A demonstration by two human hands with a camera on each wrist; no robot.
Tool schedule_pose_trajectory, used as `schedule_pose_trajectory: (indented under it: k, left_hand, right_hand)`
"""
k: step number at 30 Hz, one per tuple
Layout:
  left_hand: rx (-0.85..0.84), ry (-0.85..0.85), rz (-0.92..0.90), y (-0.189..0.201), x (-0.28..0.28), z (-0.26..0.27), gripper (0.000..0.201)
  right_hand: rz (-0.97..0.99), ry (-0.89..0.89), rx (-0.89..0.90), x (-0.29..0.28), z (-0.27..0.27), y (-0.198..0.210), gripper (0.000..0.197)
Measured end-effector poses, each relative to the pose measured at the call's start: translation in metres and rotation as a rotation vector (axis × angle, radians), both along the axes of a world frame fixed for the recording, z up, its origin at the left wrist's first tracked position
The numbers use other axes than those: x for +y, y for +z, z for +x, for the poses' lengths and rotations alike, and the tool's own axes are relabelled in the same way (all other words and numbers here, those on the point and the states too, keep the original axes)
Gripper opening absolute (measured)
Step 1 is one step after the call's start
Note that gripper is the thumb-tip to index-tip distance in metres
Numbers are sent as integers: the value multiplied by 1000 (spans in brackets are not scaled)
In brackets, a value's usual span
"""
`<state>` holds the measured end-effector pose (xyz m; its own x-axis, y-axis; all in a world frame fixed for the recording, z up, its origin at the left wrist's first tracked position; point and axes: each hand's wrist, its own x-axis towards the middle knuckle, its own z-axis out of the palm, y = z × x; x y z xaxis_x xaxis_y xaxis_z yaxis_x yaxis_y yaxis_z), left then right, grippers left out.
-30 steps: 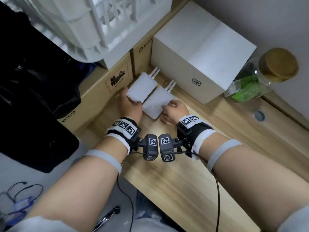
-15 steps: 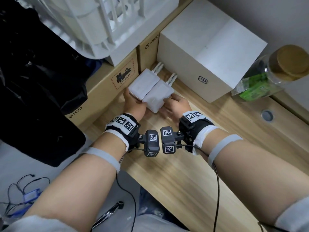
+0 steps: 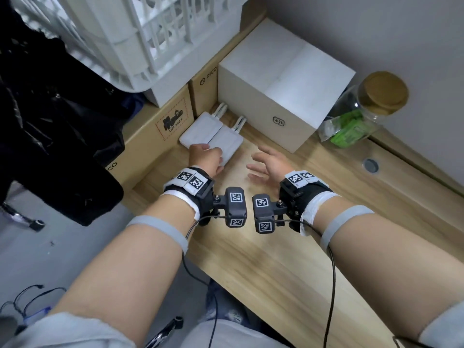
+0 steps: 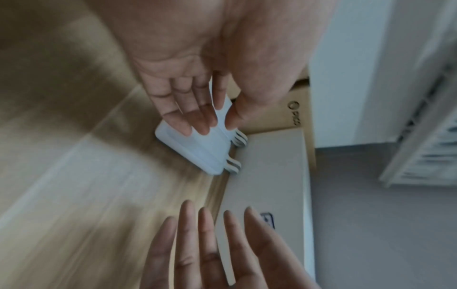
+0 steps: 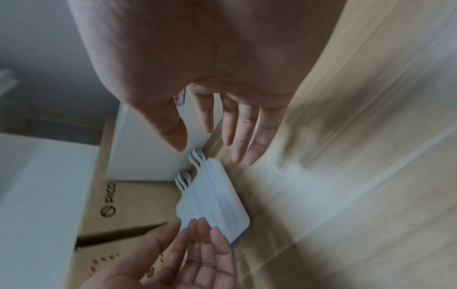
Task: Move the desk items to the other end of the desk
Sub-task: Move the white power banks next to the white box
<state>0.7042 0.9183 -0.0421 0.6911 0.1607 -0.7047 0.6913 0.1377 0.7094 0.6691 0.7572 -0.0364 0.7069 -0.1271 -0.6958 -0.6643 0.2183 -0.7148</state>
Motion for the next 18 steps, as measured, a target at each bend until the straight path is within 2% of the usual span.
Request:
schedule_pose_trajectory:
  k: [4,9,13,18]
  left_hand:
    - [-91,-128,-52,29,-58,-29,15]
    - [-193,-360,-129,63,-174,-111,16]
    - [-268,-571,-194,92,-298,-218,18]
    - [-308,-869,-302,131,-460,-404,16]
  right_hand:
    - [-27,-106,-65,-57,-47,29,40]
    - [-49,-294,-163,-157,-159,63,30]
    - [-85,-464,-252,-258,-299,92,21]
    - [-198,-725,-299,-387,-509,134,22]
